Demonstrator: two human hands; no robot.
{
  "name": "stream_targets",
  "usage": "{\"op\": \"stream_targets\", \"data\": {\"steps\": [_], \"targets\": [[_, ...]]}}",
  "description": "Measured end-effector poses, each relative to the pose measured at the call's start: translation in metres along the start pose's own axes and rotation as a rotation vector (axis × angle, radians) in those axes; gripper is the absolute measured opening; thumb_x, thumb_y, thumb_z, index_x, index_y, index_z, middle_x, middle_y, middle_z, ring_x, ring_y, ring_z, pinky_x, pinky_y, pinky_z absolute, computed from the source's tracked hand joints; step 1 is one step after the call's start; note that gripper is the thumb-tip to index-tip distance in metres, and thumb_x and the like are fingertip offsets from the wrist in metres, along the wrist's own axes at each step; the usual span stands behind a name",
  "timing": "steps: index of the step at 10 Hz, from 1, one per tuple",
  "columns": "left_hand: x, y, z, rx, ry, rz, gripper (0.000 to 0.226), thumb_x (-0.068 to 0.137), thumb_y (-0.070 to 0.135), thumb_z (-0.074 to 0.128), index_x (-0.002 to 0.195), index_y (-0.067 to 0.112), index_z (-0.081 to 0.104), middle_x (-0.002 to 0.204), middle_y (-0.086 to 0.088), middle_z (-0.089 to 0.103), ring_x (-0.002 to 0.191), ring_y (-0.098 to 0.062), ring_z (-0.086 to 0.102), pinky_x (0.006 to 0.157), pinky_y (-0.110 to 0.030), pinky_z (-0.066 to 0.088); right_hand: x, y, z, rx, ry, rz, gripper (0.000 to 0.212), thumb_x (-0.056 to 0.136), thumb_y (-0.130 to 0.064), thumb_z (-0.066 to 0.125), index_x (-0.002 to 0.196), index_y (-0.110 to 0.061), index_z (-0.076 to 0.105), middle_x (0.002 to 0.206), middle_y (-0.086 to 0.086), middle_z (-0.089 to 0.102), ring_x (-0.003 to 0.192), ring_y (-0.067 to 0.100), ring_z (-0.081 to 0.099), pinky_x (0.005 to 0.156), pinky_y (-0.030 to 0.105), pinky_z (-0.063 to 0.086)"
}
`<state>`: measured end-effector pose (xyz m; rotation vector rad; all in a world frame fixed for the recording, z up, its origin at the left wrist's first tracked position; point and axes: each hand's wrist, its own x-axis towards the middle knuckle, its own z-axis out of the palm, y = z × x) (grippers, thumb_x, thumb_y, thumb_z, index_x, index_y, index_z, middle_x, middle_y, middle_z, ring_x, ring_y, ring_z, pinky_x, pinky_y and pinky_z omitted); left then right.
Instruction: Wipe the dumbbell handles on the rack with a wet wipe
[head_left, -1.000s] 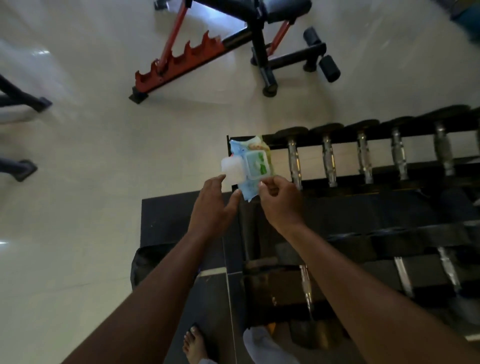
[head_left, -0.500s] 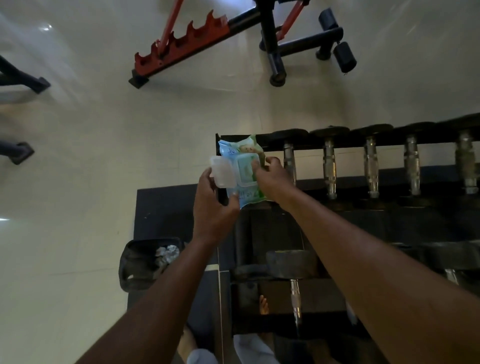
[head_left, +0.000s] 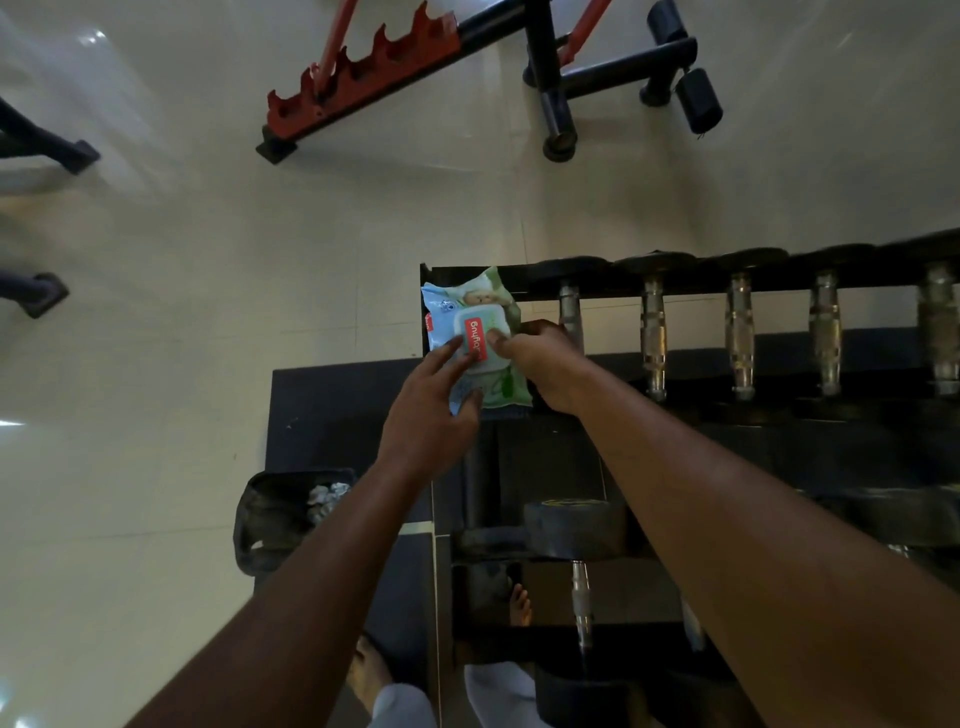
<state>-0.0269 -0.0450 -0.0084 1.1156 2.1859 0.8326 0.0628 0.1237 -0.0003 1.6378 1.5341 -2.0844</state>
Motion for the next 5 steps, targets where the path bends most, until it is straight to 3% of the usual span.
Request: {"op": "stream_targets", "data": {"steps": [2,3,4,5], "targets": [[0.001,-0.013,0.004,0.028,0.005,0.0,0.068,0.104,0.033,0.067,0.165,0.042,0.037,0.174,0.026,0.022,0.16,-0.012,0.031,0.114,-0.052,0.053,0.002,-0.003,0.011,0.049,0.113,0.06,0.038,0.097,-0.041,0.077,0.123,-0.015,0.067,0.109,0.01,0.077,0.093,0.028,0.078,0.09,0.046,0.065],[0.003,-0.013,0.004,0.026,0.008,-0.027,0.071,0.103,0.032,0.068,0.166,0.04,0.035,0.174,0.025,0.024,0.159,-0.012,0.033,0.113,-0.052,0.054,-0.002,0.001,0.012,0.031,0.141,-0.018,0.041,0.097,-0.041,0.077,0.129,-0.018,0.064,0.115,0.007,0.074,0.096,0.024,0.076,0.088,0.044,0.065],[0.002,-0.009,-0.001,0.017,-0.002,-0.02,0.072,0.103,0.032,0.069,0.166,0.036,0.036,0.174,0.018,0.029,0.156,-0.014,0.039,0.115,-0.051,0.052,-0.009,0.007,0.011,-0.139,0.19,-0.207,0.041,0.102,-0.039,0.072,0.134,-0.015,0.062,0.121,0.003,0.071,0.097,0.017,0.072,0.076,0.031,0.062],[-0.003,0.013,-0.01,-0.02,0.013,-0.061,0.065,0.105,0.031,0.068,0.164,0.021,0.041,0.169,0.002,0.038,0.14,-0.01,0.047,0.112,-0.035,0.048,-0.028,0.008,0.001,-0.369,0.295,-0.347,0.041,0.105,-0.034,0.067,0.139,-0.012,0.06,0.124,0.006,0.068,0.099,0.015,0.071,0.068,0.022,0.057]]}}
